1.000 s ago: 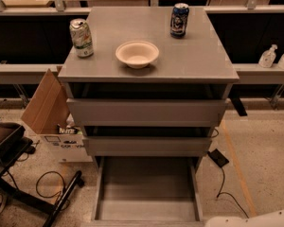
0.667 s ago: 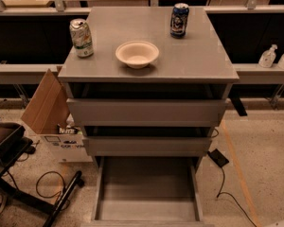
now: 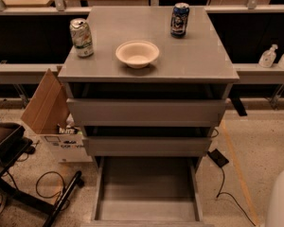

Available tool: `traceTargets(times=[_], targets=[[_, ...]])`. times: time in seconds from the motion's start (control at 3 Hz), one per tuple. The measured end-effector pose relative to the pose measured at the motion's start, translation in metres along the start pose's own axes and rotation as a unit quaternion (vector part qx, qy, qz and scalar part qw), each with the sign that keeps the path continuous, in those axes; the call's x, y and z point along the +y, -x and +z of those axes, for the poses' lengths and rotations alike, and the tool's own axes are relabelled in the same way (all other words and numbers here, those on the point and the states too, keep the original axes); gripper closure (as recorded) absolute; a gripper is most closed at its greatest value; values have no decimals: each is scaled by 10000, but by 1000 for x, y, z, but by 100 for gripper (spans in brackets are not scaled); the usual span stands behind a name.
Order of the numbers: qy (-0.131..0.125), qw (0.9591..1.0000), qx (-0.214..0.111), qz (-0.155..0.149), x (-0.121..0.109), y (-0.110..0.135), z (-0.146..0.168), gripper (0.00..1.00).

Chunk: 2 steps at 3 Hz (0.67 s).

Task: Close bottom drawer

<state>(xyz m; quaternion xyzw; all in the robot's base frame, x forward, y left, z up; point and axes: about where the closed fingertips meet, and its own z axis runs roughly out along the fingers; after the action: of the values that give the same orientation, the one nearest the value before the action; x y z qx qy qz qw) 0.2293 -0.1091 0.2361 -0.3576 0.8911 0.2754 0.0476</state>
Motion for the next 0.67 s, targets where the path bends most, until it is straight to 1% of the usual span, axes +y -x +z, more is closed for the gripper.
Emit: traceTargets(times=[0.33, 0.67], targets=[[2, 9998, 15, -173, -17, 19, 10, 100], [-17, 9999, -2, -169, -20, 21, 10, 100]])
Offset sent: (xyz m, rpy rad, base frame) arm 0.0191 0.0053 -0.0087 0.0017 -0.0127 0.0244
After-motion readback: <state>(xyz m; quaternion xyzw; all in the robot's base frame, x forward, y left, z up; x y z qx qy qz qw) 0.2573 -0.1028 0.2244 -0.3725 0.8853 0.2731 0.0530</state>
